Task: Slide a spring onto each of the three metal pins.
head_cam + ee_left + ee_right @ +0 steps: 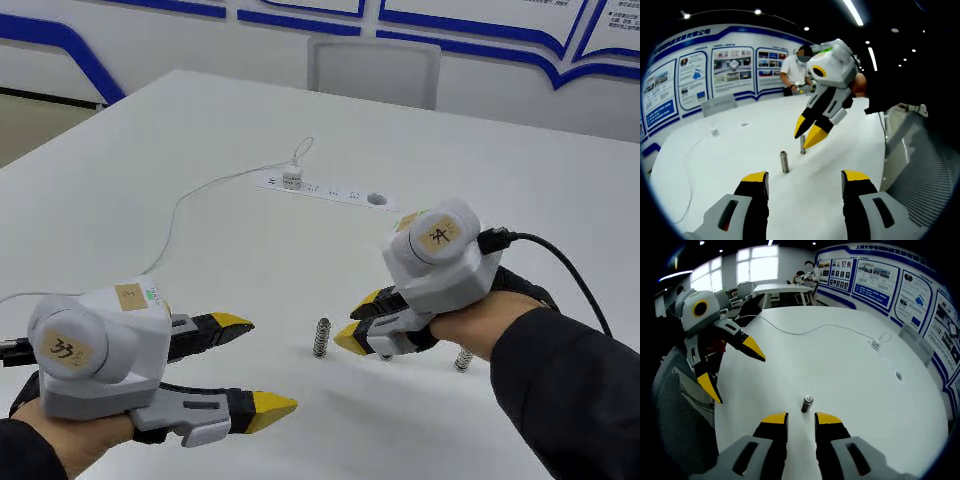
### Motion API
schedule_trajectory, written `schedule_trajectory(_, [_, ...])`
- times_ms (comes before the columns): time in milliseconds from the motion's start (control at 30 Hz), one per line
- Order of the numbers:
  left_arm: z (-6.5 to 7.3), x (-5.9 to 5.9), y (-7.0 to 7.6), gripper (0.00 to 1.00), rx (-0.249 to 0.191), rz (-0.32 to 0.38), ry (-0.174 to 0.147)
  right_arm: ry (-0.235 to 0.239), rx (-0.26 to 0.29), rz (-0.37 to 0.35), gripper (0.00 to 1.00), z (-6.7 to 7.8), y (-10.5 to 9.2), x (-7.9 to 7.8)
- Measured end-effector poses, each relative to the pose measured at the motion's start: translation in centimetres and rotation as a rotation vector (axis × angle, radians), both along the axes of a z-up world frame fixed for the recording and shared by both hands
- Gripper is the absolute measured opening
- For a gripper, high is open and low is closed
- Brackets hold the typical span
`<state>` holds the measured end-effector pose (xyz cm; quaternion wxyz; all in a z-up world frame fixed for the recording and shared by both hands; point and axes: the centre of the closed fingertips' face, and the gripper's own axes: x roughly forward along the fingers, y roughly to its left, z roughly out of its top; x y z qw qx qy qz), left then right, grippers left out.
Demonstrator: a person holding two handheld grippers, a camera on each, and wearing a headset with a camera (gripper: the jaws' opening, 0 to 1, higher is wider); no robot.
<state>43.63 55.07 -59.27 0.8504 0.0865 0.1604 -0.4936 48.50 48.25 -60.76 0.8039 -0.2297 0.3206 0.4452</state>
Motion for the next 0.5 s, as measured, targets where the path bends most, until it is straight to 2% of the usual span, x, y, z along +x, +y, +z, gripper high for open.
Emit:
schedule_trajectory(300, [0.1,0.1,-0.1,0.61,-0.004,-0.001,0.001,-0.013,0.077,-0.047,0.24,1.3,-1.8,-1.7])
schedule_trajectory(500, [0.0,0.0,-0.2,0.62,-0.007,0.000,0.006,-0.028,0.093,-0.079,0.25,1.4,-3.7,-3.1])
